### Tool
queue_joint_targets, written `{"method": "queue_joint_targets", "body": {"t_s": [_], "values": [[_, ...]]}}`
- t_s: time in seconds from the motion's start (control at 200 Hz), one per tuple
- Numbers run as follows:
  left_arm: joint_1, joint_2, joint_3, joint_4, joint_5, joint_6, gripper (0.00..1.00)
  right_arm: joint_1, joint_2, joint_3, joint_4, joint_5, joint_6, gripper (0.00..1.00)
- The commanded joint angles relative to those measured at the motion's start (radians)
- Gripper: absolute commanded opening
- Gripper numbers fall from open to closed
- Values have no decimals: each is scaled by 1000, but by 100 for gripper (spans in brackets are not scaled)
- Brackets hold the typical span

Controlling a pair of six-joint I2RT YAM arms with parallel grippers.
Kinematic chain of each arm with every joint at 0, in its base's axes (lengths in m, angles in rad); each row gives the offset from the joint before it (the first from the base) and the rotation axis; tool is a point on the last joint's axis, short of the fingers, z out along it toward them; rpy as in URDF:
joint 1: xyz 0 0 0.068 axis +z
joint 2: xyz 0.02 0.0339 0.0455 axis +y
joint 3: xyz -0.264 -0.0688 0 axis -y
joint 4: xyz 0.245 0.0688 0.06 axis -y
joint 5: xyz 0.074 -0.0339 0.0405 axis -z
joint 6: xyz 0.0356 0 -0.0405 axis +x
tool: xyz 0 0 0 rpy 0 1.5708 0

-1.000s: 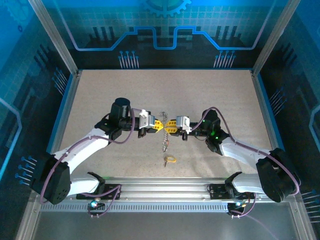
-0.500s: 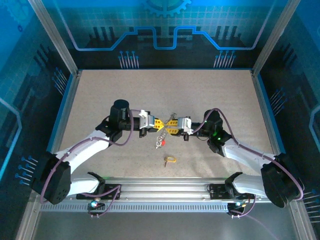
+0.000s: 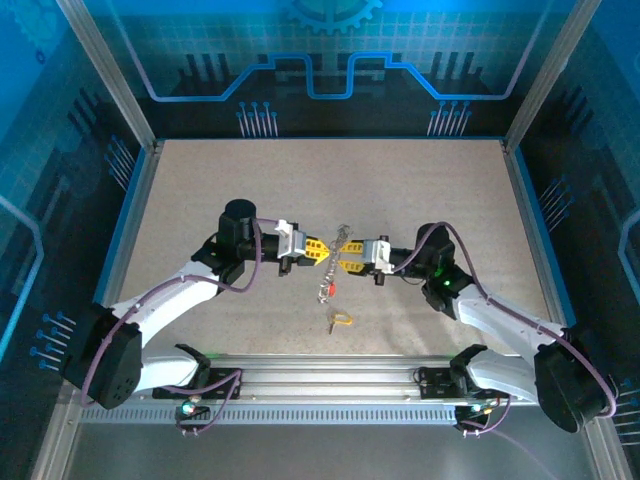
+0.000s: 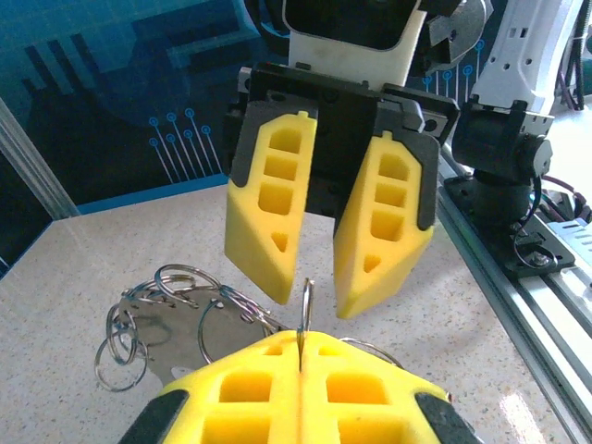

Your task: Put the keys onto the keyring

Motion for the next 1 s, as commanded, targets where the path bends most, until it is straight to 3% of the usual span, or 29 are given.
{"method": "queue_joint_targets", "body": {"t_s": [0.0,0.99], "values": [[0,-17,18,41,67,-15,0,-14,-15,-12,-15,-10,3,27],[-4,2,37,2,48,-24,0,42,44,30,65,-1,51,20]]}}
